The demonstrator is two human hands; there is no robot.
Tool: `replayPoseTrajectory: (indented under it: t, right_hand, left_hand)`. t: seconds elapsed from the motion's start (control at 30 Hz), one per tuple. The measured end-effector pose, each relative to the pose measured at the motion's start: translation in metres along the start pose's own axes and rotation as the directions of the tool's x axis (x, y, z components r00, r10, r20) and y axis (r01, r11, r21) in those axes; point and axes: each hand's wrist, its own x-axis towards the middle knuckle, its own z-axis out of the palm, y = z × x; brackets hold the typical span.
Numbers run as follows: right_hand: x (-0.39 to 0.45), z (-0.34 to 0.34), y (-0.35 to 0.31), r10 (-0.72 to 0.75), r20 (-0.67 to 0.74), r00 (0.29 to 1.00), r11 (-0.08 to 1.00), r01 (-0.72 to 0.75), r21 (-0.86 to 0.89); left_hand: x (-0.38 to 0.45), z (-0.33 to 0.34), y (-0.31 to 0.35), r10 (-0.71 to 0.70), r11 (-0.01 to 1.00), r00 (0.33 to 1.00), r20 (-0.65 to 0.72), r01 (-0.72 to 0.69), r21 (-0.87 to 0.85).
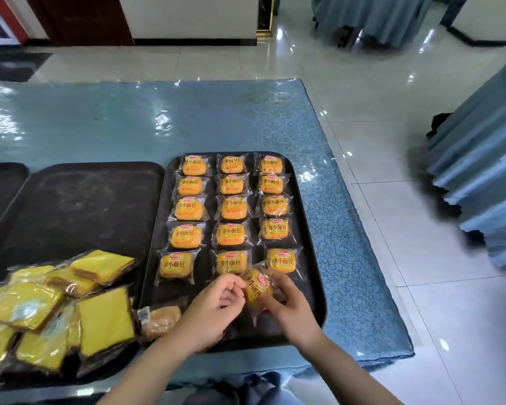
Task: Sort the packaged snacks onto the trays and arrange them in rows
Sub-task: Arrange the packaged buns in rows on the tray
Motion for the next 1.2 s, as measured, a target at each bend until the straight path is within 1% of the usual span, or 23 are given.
replayPoseTrajectory:
  t: [0.03,0.07,0.1,0.13,0.17,0.2,0.23,0.27,0.33,0.37,0.43,0.47,0.53,0.57,0.6,0.67,0.7,0.8,0.9,1.0,1.1,1.2]
  right_hand:
    - [0.001,-0.012,0.002,0.055,0.017,0.998,0.998,-0.055,-0.01]
    - [0.001,-0.023,0.003,0.102,0.044,0.994,0.994,-0.101,-0.036]
    - [0.001,-0.035,0.006,0.147,0.081,0.986,0.987,-0.14,-0.082]
    - [0.002,-0.046,0.009,0.178,0.123,0.976,0.976,-0.159,-0.152]
    - [0.005,-0.056,0.013,0.194,0.158,0.968,0.954,-0.148,-0.259]
    - [0.007,-0.064,0.015,0.201,0.193,0.96,0.922,-0.119,-0.367]
    - [0.009,-0.071,0.018,0.207,0.222,0.953,0.889,-0.089,-0.449]
    - [0.012,-0.077,0.021,0.202,0.242,0.949,0.87,-0.06,-0.489]
    - [0.017,-0.085,0.027,0.13,0.262,0.956,0.835,0.037,-0.55]
    - [0.018,-0.089,0.03,0.072,0.261,0.963,0.785,0.107,-0.61]
    - [0.017,-0.095,0.038,-0.089,0.254,0.963,0.607,0.254,-0.753]
    - [0.013,-0.097,0.04,-0.177,0.251,0.952,0.522,0.307,-0.796]
    - [0.004,-0.099,0.045,-0.321,0.263,0.91,0.411,0.384,-0.827]
    - [0.0,-0.1,0.049,-0.363,0.289,0.886,0.369,0.421,-0.829]
    - [-0.005,-0.1,0.053,-0.373,0.325,0.869,0.341,0.454,-0.823]
    - [-0.009,-0.1,0.062,-0.349,0.368,0.862,0.328,0.48,-0.813]
    - [-0.011,-0.1,0.065,-0.33,0.365,0.87,0.338,0.47,-0.815]
    - [-0.007,-0.098,0.069,-0.312,0.324,0.893,0.367,0.428,-0.826]
    - [-0.001,-0.094,0.065,-0.342,0.295,0.892,0.376,0.417,-0.827]
    - [0.0,-0.093,0.064,-0.364,0.293,0.884,0.359,0.424,-0.832]
    - [0.0,-0.096,0.063,-0.354,0.278,0.893,0.342,0.4,-0.85]
    - [-0.002,-0.096,0.056,-0.379,0.28,0.882,0.313,0.407,-0.858]
  left_hand:
    - [0.003,0.005,0.0,-0.008,1.0,0.999,-0.039,0.009,0.023]
    - [0.005,0.009,-0.002,0.011,0.995,0.997,-0.079,-0.003,0.099]
    - [0.008,0.014,-0.004,0.051,0.981,0.994,-0.094,-0.032,0.193]
    - [0.009,0.02,-0.006,0.097,0.957,0.993,-0.072,-0.073,0.282]
    - [0.01,0.026,-0.007,0.132,0.933,0.991,-0.022,-0.117,0.341]
    - [0.011,0.033,-0.008,0.132,0.917,0.99,0.046,-0.14,0.373]
    - [0.011,0.04,-0.008,0.112,0.906,0.987,0.114,-0.149,0.395]
    - [0.011,0.046,-0.007,0.076,0.896,0.981,0.177,-0.145,0.42]
    - [0.01,0.059,-0.006,0.011,0.87,0.966,0.258,-0.136,0.473]
    - [0.009,0.064,-0.005,-0.01,0.855,0.962,0.274,-0.134,0.501]
    - [0.008,0.072,-0.003,-0.032,0.819,0.959,0.283,-0.137,0.557]
    - [0.007,0.075,-0.002,-0.037,0.801,0.958,0.284,-0.141,0.581]
    - [0.008,0.079,0.001,-0.041,0.773,0.961,0.275,-0.144,0.618]
    - [0.008,0.08,0.001,-0.036,0.762,0.962,0.27,-0.148,0.63]
    - [0.009,0.081,0.002,-0.032,0.759,0.964,0.264,-0.149,0.634]
    - [0.009,0.084,0.001,-0.01,0.758,0.968,0.25,-0.155,0.633]
    - [0.01,0.086,-0.001,0.005,0.763,0.971,0.238,-0.158,0.626]
    - [0.014,0.094,-0.004,0.066,0.789,0.982,0.176,-0.159,0.593]
    - [0.019,0.101,-0.007,0.103,0.803,0.989,0.103,-0.144,0.578]
    - [0.022,0.103,-0.01,0.132,0.798,0.987,0.094,-0.162,0.58]
    - [0.022,0.096,-0.009,0.171,0.773,0.981,0.093,-0.192,0.605]
    - [0.016,0.082,-0.012,0.173,0.791,0.984,0.037,-0.162,0.59]
